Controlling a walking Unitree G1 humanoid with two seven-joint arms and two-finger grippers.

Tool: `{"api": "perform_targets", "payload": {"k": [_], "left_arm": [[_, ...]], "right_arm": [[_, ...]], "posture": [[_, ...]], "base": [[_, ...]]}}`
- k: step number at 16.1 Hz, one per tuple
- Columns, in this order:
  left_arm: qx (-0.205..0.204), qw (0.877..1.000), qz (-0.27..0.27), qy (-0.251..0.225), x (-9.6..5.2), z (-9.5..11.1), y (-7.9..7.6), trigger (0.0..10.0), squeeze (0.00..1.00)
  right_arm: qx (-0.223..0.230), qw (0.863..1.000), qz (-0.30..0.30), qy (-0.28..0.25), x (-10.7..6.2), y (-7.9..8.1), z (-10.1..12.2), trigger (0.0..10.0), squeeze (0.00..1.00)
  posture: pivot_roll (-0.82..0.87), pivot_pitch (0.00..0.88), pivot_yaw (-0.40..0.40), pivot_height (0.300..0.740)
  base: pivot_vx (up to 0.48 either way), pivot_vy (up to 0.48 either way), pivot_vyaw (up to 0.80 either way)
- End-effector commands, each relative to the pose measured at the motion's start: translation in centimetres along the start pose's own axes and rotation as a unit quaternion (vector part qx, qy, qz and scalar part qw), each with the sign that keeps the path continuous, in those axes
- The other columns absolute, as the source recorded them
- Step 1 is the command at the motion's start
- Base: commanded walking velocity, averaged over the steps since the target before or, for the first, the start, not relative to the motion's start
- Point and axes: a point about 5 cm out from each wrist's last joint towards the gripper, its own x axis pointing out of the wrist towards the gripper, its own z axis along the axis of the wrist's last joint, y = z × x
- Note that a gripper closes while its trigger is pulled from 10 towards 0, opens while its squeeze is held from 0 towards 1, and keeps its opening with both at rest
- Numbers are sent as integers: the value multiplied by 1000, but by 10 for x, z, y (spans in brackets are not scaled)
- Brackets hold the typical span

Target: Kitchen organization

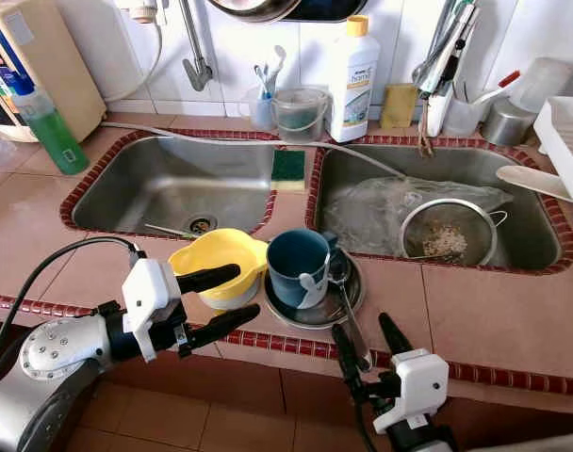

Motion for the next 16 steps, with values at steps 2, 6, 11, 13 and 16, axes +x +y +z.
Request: {"api": "perform_targets", "payload": {"k": [2,6,11,13,16], "left_arm": [[4,1000,3,0,-3,3,-1,10000,0],[3,1000,5,1,-4,4,-1,10000,0],[2,1000,6,2,-6,4,-2,10000,0],[1,1000,6,2,-6,4,-3,10000,0],[-1,1000,5,2,-6,4,-4,10000,0]], "right_arm": [[9,1000,3,6,-1,2,-2,0,0],[14,1000,0,9,-1,4,-2,0,0],[21,1000,-3,12,-2,3,-2,0,0],[20,1000,-3,11,-2,2,-1,39,0],[19,1000,-7,5,2,1,1,10000,0]], "posture": [[-218,80,76,740],[-213,82,75,740],[-208,88,73,740],[-207,88,73,740],[-206,84,74,740]], "base": [[0,0,0],[0,0,0],[0,0,0],[0,0,0],[0,0,0]]}}
